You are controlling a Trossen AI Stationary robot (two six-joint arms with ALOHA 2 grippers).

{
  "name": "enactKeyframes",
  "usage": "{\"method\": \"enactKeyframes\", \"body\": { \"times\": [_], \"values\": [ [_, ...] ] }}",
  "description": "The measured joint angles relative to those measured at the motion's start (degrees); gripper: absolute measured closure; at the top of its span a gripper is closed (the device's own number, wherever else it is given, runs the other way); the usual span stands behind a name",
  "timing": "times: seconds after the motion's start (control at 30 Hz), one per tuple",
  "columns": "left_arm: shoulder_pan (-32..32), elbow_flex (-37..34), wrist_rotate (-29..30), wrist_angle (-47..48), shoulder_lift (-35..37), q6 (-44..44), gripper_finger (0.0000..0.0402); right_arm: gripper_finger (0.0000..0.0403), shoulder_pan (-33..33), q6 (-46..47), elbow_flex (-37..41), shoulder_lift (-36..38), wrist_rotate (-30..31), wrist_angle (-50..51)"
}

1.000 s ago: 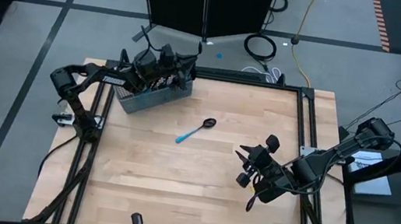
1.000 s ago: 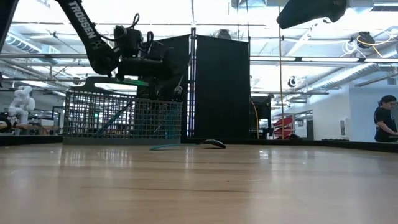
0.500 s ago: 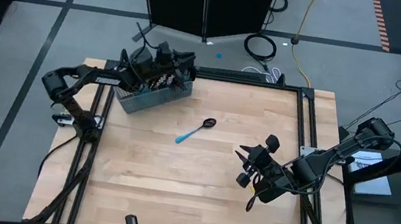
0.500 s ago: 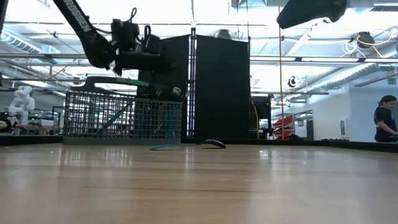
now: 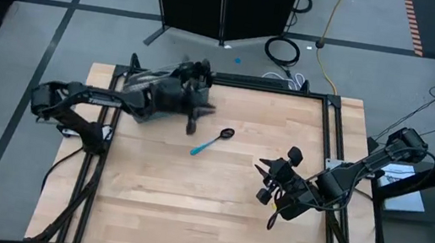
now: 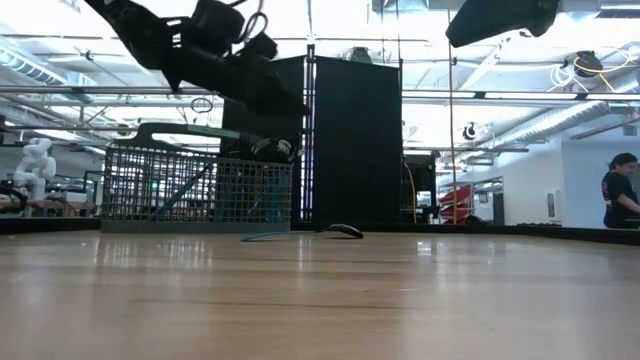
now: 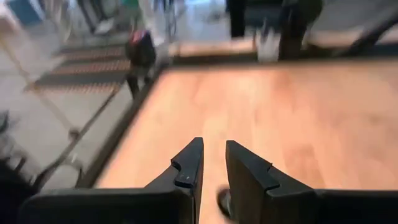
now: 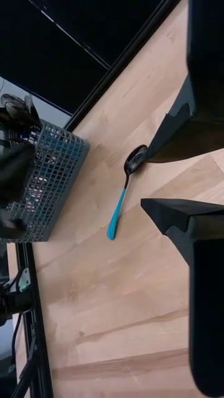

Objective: Sort silverware
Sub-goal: Put the blue spoon in the silverware rack

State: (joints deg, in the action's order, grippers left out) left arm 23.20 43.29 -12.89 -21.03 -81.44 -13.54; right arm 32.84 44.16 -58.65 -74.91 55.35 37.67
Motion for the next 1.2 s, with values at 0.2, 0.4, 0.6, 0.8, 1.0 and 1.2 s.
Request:
{"method": "enactKeyframes", "body": {
  "times": [0.2,0.4,0.6,0.8,1.0,1.2],
  "values": [
    [-8.03,1.26,10.10,8.73,-4.95,6.94,0.0335,0.0305,-0.09,0.07,0.00,-0.02,-0.05,-1.96],
    [-8.87,5.72,9.53,17.83,-13.09,10.27,0.0335,0.0305,-0.20,-0.04,0.00,-0.02,-0.04,-3.04],
    [-8.83,10.48,7.52,17.83,-22.03,11.67,0.0335,0.0305,-0.20,-0.01,0.00,-0.02,-1.92,-3.04],
    [-8.87,15.31,8.41,22.43,-26.70,11.76,0.0335,0.0305,-0.20,-0.06,0.00,-0.02,-3.21,-2.67],
    [-8.87,16.44,10.97,23.63,-28.70,14.75,0.0335,0.0305,-0.20,-0.31,0.00,-0.02,-3.19,-2.17],
    [-8.87,16.57,11.83,22.83,-30.52,17.64,0.0335,0.0305,-0.20,-0.31,0.00,-0.02,-3.21,-2.24]
  ]
}}
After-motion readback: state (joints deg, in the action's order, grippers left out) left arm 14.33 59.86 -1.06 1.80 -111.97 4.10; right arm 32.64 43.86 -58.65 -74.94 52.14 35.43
